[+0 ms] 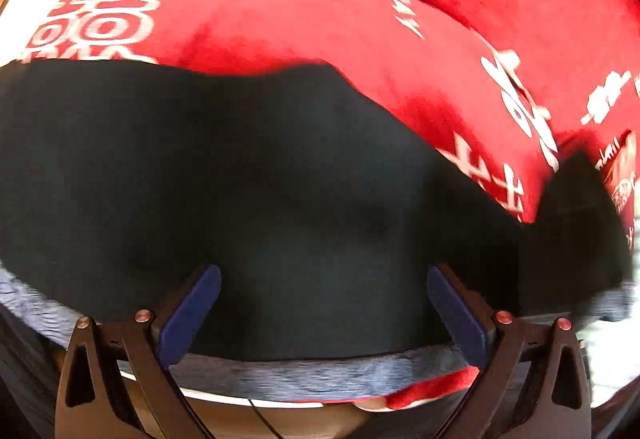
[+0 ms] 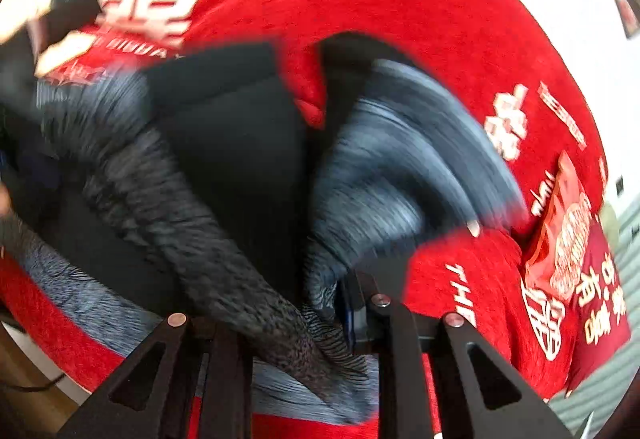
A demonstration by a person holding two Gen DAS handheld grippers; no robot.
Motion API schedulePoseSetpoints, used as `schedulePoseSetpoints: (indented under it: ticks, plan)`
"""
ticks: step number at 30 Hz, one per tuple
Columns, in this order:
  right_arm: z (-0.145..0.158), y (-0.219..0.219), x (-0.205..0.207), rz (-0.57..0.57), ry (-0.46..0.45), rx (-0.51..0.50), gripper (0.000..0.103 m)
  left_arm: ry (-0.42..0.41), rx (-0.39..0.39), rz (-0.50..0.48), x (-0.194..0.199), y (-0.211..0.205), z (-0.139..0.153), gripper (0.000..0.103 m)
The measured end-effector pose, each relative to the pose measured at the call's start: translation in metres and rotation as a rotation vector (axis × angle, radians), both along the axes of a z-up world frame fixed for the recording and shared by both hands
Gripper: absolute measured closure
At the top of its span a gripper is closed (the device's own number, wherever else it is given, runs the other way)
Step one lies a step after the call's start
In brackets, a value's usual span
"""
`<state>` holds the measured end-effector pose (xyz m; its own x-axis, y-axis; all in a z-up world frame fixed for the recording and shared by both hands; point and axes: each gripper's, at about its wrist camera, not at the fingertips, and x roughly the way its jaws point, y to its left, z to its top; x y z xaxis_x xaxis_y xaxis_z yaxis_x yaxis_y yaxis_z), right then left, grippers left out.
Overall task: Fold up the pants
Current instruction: 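Fold the held end over the pants with the right gripper while the left gripper holds, then lay the folded end down and open the right gripper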
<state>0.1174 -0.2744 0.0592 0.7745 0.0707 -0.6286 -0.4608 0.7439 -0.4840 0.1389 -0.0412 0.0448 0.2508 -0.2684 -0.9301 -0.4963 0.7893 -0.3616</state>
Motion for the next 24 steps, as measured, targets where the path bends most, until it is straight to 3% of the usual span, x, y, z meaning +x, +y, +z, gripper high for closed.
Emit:
schedulePoseSetpoints:
  ticks: [3,7,14,15,16,19,22,24]
  plan:
    - [-0.030,0.029,-0.010,0.045,0.038,-0.101,0.081,-0.003,0.014,0.013,-0.007,0.014,0.001,0.000]
    - [-0.050,0.045,-0.018,0.048,-0.001,-0.216,0.081,-0.012,0.004,0.008,-0.009,0.022,0.001,0.000]
    - [-0.036,0.051,-0.001,0.005,0.073,-0.173,0.081,-0.017,0.048,-0.031,-0.001,0.008,0.003,0.000]
    - [-0.040,0.054,-0.002,0.009,0.110,-0.185,0.073,-0.021,0.058,-0.032,-0.002,0.010,0.005,0.000]
    - [-0.040,0.056,-0.002,0.024,0.139,-0.186,0.054,-0.024,0.066,-0.031,-0.001,0.012,0.006,0.000]
    - [-0.031,0.058,-0.018,0.088,0.158,-0.147,0.024,-0.031,0.072,-0.020,-0.002,0.022,0.010,0.000]
    - [-0.019,0.056,-0.033,0.133,0.188,-0.098,0.024,-0.026,0.066,-0.019,-0.001,0.026,0.009,0.000]
    - [-0.008,0.047,-0.032,0.137,0.261,-0.010,0.024,-0.022,0.072,-0.032,0.000,0.023,0.008,0.000]
